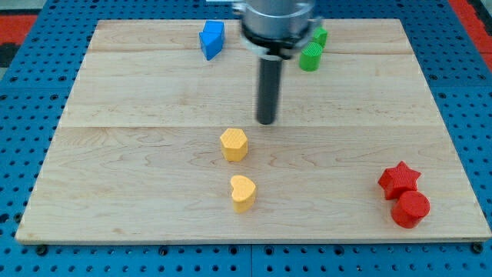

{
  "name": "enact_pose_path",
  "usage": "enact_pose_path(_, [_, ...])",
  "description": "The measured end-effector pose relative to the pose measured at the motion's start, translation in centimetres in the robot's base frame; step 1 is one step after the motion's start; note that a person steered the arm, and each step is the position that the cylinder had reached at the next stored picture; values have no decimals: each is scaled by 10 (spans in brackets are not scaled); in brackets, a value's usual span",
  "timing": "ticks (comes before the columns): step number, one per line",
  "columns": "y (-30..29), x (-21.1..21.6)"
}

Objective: Place the yellow and green blocks in a diagonal line

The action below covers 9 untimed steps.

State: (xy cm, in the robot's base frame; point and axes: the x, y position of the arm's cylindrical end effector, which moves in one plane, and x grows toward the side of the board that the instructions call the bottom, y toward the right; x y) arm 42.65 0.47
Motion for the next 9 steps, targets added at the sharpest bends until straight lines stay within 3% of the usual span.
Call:
enact_pose_path(1, [-4,51])
enact_pose_path(2, [-4,57])
enact_pose_path(7, [2,24])
enact_pose_path(8, [9,37])
enact_pose_path(9, [54,140])
